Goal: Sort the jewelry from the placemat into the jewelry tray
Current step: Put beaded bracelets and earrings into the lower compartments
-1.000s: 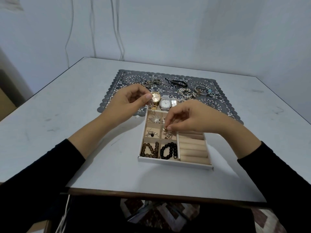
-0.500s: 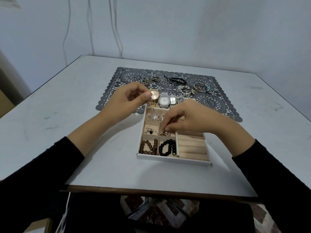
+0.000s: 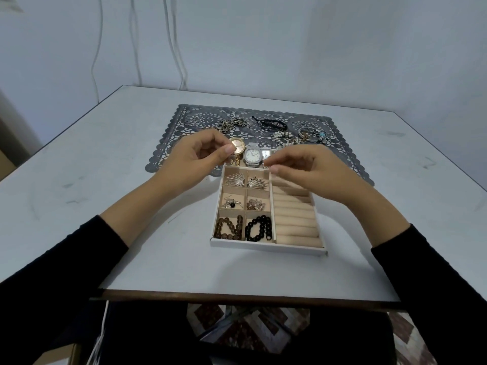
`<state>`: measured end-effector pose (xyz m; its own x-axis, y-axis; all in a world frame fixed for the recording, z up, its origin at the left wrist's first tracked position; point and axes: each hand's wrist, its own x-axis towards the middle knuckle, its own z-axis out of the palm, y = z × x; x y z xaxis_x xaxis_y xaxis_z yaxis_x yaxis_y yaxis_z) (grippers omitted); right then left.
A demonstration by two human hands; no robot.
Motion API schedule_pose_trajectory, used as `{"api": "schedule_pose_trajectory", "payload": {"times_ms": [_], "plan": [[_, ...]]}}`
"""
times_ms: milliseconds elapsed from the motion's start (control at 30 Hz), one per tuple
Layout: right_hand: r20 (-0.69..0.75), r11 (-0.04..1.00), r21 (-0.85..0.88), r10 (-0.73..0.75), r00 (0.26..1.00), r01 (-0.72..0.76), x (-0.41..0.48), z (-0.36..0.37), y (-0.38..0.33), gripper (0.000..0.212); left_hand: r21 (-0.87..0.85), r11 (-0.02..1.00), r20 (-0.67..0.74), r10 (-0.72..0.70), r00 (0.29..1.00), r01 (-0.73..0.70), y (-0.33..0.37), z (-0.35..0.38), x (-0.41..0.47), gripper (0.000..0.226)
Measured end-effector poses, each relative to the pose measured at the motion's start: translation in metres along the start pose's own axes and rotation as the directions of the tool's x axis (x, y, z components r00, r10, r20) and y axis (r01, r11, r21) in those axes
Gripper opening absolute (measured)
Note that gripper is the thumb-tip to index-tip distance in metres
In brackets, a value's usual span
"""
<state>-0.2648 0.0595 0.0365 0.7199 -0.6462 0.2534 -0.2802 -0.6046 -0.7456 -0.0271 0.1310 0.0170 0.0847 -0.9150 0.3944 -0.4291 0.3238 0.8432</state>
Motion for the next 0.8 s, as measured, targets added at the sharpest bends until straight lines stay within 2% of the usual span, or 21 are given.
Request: {"api": "schedule_pose_trajectory", "payload": {"times_ms": [133,267,367,500,600,800], "plan": [[-0.292,0.991,0.062,0.135,0.947,-0.123,-0.003,-0.004,0.020,0.021,-0.010,1.000,0.026,0.001,1.000,-0.001,0.000,0.001,-0.001,0.010],[-0.496,0.958,-0.106,0.181,0.849,-0.266,-0.010,0.003,0.039,0.023,-0.013,1.000,0.044,0.003,0.999,-0.002,-0.002,0.002,-0.001,0.013],[-0.502,0.912,-0.248,0.167,0.848,-0.326,-0.014,0.005,0.049,0.029,-0.014,1.000,0.066,0.001,0.998,0.000,-0.001,0.003,-0.003,0.023],[-0.435,0.843,-0.381,0.198,0.878,-0.379,-0.018,0.001,0.066,0.029,-0.017,1.000,0.107,0.005,0.994,-0.003,0.001,0.006,-0.004,0.016],[-0.409,0.805,-0.438,0.217,0.886,-0.400,-0.020,0.002,0.074,0.022,-0.028,0.999,0.122,0.021,0.992,-0.018,-0.001,0.008,-0.005,0.017],[-0.405,0.786,-0.475,0.204,0.891,-0.396,-0.021,0.003,0.070,0.026,0.003,0.999,0.185,0.038,0.982,-0.039,-0.002,0.008,-0.010,0.019]]}}
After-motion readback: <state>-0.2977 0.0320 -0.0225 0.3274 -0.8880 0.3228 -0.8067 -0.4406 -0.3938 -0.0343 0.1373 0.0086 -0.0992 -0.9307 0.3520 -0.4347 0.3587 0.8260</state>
